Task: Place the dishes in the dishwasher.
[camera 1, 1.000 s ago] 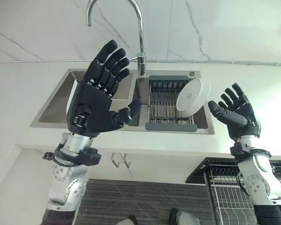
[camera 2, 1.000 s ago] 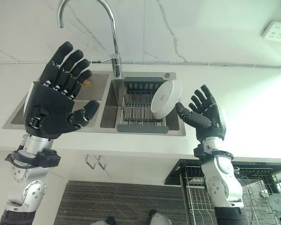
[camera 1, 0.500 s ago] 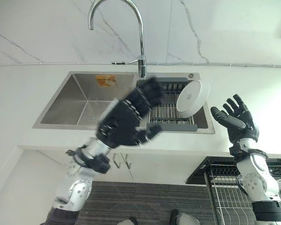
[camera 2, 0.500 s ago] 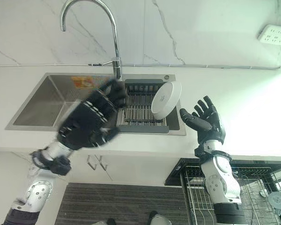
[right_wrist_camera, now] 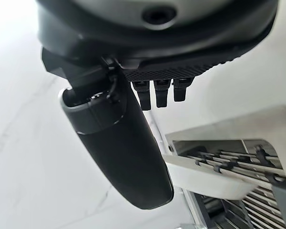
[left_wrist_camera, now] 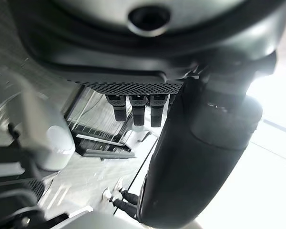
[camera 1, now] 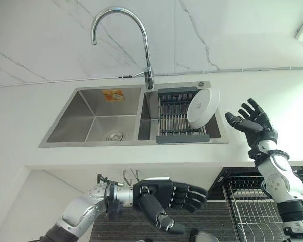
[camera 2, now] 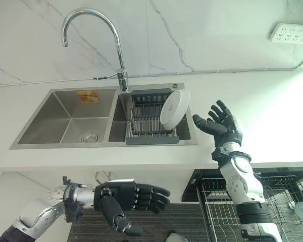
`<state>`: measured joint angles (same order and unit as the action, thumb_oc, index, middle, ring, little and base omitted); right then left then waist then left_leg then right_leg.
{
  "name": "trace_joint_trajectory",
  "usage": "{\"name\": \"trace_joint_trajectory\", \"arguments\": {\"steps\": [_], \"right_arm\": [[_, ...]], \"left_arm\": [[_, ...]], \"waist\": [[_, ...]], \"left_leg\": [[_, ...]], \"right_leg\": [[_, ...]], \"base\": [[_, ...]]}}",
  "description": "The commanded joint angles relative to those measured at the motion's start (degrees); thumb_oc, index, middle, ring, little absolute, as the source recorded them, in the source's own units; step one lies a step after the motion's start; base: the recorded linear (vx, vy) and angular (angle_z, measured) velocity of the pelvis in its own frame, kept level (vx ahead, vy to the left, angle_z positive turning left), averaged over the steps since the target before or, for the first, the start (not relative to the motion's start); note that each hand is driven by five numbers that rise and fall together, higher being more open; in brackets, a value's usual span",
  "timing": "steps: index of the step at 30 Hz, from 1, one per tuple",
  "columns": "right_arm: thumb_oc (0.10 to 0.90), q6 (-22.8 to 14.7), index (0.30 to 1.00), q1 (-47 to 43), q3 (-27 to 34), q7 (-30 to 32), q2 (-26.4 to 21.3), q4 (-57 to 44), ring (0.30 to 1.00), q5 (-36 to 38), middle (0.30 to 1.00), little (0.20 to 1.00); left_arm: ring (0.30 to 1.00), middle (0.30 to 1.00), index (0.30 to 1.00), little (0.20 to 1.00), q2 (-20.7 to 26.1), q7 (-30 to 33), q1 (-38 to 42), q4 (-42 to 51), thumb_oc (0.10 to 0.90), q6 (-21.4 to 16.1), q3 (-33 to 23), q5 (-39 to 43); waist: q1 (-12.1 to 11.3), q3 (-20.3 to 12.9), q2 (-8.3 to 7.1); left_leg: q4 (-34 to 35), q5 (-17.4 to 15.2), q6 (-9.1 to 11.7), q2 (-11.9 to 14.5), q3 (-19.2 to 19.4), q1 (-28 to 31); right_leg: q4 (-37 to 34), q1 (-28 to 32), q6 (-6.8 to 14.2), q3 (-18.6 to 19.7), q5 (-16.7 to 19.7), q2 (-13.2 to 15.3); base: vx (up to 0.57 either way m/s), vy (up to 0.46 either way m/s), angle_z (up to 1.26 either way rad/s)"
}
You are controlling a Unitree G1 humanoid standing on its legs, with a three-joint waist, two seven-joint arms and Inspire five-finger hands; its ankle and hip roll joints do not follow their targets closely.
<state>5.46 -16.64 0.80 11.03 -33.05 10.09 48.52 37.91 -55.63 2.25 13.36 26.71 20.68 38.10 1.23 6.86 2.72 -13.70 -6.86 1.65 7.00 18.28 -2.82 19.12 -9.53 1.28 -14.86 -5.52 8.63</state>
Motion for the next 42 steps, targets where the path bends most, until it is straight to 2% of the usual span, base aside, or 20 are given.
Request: {"name": "trace_joint_trajectory", "arguments": {"steps": [1,8,13,15,17,22,31,34,37,42], "right_arm": [[0.800,-3.7,0.900,-10.2,1.5,-2.3,-4.3,0.5,0.900,2.0,0.900,0.900],[0.800,-3.0,0.900,-15.1,-0.1,-4.6,-6.3,6.4,0.900,2.8,0.900,0.900],[0.800,-2.3,0.900,-18.3,-1.2,-5.5,-6.8,9.9,0.900,3.8,0.900,0.900],[0.800,-2.1,0.900,-18.8,-1.1,-6.1,-7.1,10.7,0.900,4.2,0.900,0.900],[0.800,-1.7,0.900,-19.2,-1.1,-6.4,-7.1,11.1,0.900,4.2,0.900,0.900],[0.800,-1.1,0.900,-19.8,-0.7,-6.8,-7.1,11.3,0.900,4.6,0.900,0.900],[0.800,0.7,0.900,-20.8,-0.7,-6.9,-7.1,10.5,0.900,4.7,0.900,0.900],[0.800,0.3,0.900,-21.0,-0.9,-7.0,-6.7,10.6,0.900,4.6,0.900,0.900],[0.800,0.4,0.900,-21.7,-1.1,-6.7,-6.6,10.2,0.900,4.6,0.900,0.900],[0.800,0.9,0.900,-22.5,-1.5,-7.2,-6.4,10.4,0.900,4.7,0.900,0.900]], "left_arm": [[0.900,0.900,0.900,0.900,-0.8,-2.1,1.7,2.6,0.800,-0.7,0.3,0.5],[0.900,0.900,0.900,0.900,-1.5,-2.3,-0.7,-4.5,0.800,0.8,3.1,-2.4],[0.900,0.900,0.900,0.900,-4.4,-0.4,-2.8,-19.1,0.800,-1.6,5.5,-4.7],[0.900,0.900,0.900,0.900,-5.8,0.0,-3.6,-26.0,0.800,-4.3,5.6,-6.3],[0.900,0.900,0.900,0.900,-7.2,0.0,-4.0,-30.3,0.800,-5.0,5.2,-6.4],[0.900,0.900,0.900,0.900,-10.4,-0.5,-5.4,-39.9,0.800,-5.7,3.5,-7.3],[0.900,0.900,0.900,0.900,-15.9,1.5,-6.7,-57.2,0.800,-10.8,-2.5,-8.2],[0.900,0.900,0.900,0.900,-17.3,2.9,-7.1,-61.3,0.800,-12.3,-3.9,-7.8],[0.900,0.900,0.900,0.900,-18.6,4.3,-7.3,-66.2,0.800,-11.5,-6.9,-5.5],[0.900,0.900,0.900,0.900,-19.6,4.6,-7.9,-71.0,0.800,-12.6,-8.0,-5.5]], "waist": [[-0.1,-2.4,-1.82],[-0.7,-2.5,-1.56],[-0.4,-2.8,-1.50],[-0.3,-2.8,-1.59],[-0.2,-2.8,-1.66],[-0.3,-2.8,-1.98],[-0.5,-3.0,-2.83],[-0.7,-3.0,-3.04],[-1.2,-3.0,-3.30],[-1.5,-2.8,-3.45]], "left_leg": [[-3.5,-7.5,1.3,1.2,-3.1,1.2],[-3.5,-7.6,1.3,0.9,-3.1,1.3],[-3.5,-7.8,1.2,0.8,-2.8,1.6],[-3.5,-7.8,1.3,0.8,-2.6,1.6],[-3.5,-7.8,1.3,0.8,-2.3,1.6],[-3.5,-7.8,1.4,1.0,-2.0,1.6],[-3.5,-7.5,1.7,1.3,-1.6,1.5],[-3.5,-7.4,1.8,1.3,-1.6,1.4],[-3.5,-7.3,1.8,1.2,-1.7,1.3],[-3.5,-7.2,1.9,1.2,-1.8,1.1]], "right_leg": [[-1.9,6.3,5.6,0.7,-4.7,-0.1],[-1.9,6.6,5.6,0.6,-4.9,-0.1],[-1.9,6.6,5.5,0.9,-5.1,-0.2],[-1.9,6.6,5.5,1.1,-5.2,-0.3],[-1.9,6.5,5.5,1.1,-5.1,-0.3],[-1.9,6.5,5.3,0.9,-5.2,-0.4],[-1.9,6.6,5.2,0.3,-5.4,-0.3],[-1.9,6.6,5.2,0.0,-5.4,-0.3],[-1.9,6.7,5.1,-0.6,-5.5,-0.1],[-1.9,6.7,5.0,-0.9,-5.6,0.0]], "base": [[0.00,0.000,0.00],[0.00,0.000,0.00],[0.00,0.000,0.00],[0.00,0.000,0.00],[0.00,0.000,0.00],[0.00,0.000,0.00],[0.00,0.000,0.00],[0.00,0.000,0.00],[0.00,0.000,0.00],[0.00,0.000,0.00]]}}
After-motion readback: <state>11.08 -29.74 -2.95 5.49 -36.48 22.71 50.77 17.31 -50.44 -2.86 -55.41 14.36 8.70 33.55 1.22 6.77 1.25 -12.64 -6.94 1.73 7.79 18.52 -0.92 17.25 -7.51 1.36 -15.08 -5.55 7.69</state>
